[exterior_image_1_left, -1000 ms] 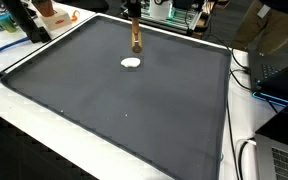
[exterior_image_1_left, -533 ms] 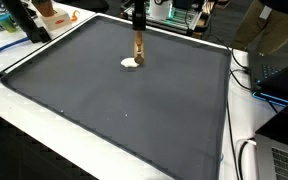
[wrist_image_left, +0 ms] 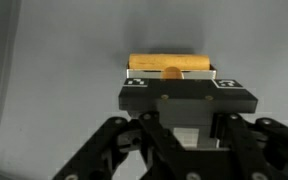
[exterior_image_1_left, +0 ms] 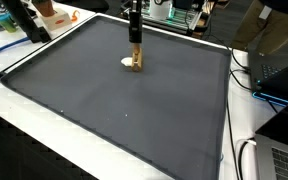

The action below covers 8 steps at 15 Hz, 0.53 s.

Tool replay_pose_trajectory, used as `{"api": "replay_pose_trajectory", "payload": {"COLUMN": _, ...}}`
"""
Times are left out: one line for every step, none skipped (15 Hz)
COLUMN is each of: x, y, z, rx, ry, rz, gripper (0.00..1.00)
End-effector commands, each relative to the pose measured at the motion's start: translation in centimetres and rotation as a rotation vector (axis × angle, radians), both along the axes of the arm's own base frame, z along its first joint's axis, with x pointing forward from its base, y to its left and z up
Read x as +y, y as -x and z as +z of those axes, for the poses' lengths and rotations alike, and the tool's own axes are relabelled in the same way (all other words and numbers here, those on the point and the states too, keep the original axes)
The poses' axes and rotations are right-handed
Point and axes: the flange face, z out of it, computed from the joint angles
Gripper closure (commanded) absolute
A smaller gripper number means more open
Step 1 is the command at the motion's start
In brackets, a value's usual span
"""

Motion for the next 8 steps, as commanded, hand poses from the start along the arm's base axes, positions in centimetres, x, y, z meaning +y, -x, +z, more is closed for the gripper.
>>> {"api": "replay_pose_trajectory", "payload": {"x": -0.3, "y": -1.1, "z": -0.7, "rx": 0.015, "ry": 0.026, "rz": -0.031, "gripper": 0.77}}
{"api": "replay_pose_trajectory", "payload": {"x": -0.6, "y": -1.3, "z": -0.9, "rx": 0.010, "ry": 0.038, "rz": -0.038, "gripper": 0.77}}
{"api": "replay_pose_trajectory", "payload": {"x": -0.9, "y": -1.5, "z": -1.0, "rx": 0.010, "ry": 0.044, "rz": -0.047, "gripper": 0.77}}
{"api": "replay_pose_trajectory", "payload": {"x": -1.2, "y": -1.7, "z": -1.1, "rx": 0.009, "ry": 0.051, "rz": -0.057, "gripper": 0.77}}
{"api": "replay_pose_trajectory", "payload": {"x": -1.6, "y": -1.8, "z": -1.2, "rx": 0.009, "ry": 0.061, "rz": -0.068, "gripper": 0.77}}
{"api": "replay_pose_trajectory", "payload": {"x": -2.0, "y": -2.0, "z": -1.3, "rx": 0.008, "ry": 0.071, "rz": -0.076, "gripper": 0.77}}
{"api": "replay_pose_trajectory", "payload": {"x": -2.3, "y": -2.1, "z": -1.6, "rx": 0.011, "ry": 0.078, "rz": -0.085, "gripper": 0.77}}
{"api": "replay_pose_trajectory", "payload": {"x": -2.6, "y": -2.3, "z": -1.8, "rx": 0.015, "ry": 0.083, "rz": -0.092, "gripper": 0.77}}
